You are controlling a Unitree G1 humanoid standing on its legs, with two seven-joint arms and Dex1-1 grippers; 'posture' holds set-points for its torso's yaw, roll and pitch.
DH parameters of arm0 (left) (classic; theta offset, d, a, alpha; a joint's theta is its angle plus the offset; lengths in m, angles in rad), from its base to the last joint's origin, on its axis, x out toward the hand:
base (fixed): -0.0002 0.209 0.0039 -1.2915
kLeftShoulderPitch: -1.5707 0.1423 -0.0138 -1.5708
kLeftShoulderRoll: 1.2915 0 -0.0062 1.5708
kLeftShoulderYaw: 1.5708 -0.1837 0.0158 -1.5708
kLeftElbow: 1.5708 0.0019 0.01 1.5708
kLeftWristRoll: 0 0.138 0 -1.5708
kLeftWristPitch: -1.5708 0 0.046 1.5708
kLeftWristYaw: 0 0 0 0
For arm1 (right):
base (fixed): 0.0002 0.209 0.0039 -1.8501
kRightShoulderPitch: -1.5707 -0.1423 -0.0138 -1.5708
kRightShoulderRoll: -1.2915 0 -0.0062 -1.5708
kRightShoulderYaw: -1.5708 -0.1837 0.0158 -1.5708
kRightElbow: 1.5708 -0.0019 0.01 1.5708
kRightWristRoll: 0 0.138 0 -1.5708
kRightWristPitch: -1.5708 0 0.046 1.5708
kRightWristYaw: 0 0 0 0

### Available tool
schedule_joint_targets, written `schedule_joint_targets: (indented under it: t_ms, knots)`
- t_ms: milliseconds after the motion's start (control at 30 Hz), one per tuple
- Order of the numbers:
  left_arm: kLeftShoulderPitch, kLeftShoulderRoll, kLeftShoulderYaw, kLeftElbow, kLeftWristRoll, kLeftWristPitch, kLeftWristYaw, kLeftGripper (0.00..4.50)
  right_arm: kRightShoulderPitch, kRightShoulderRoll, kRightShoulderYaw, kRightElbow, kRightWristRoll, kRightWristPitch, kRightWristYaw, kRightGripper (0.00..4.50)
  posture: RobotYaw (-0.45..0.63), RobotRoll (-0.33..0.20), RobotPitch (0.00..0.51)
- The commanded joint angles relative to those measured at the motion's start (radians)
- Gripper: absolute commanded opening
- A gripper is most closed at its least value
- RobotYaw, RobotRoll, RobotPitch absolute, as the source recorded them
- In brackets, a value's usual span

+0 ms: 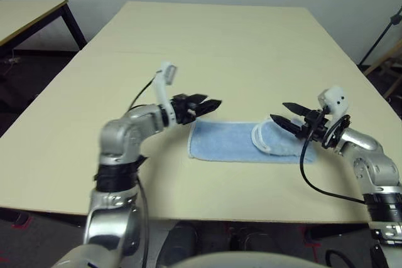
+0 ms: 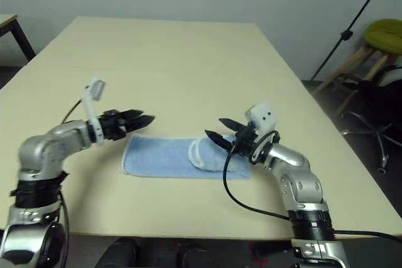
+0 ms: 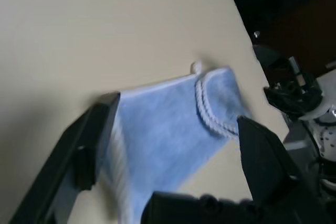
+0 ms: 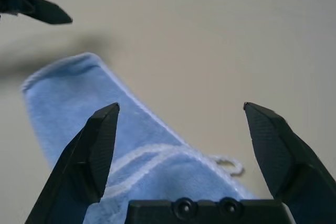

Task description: Fold the towel and set it aside.

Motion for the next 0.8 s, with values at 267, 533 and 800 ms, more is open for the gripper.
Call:
schedule_joint_targets:
  t_ms: [267,533,800]
  knots:
    - [0.270,0.103,0.026,-0.011,-0.752,0.086,0.464,4.48,0.010,-0.222,-0.072,0.081,0.007,-0.049,0.245,4.50,0.13,0.000,0.065]
    - [0.376,0.331,-0.311,0.005,-1.320,-0.330,0.869,4.48,0.100,-0.269,-0.115,0.052,0.025,-0.052,0.285,4.50,0.11,0.000,0.083]
    - [0.318,0.284,-0.416,0.107,-1.320,-0.442,1.006,4.48,0.151,-0.302,-0.157,0.023,0.036,-0.040,0.298,4.50,0.08,0.000,0.106]
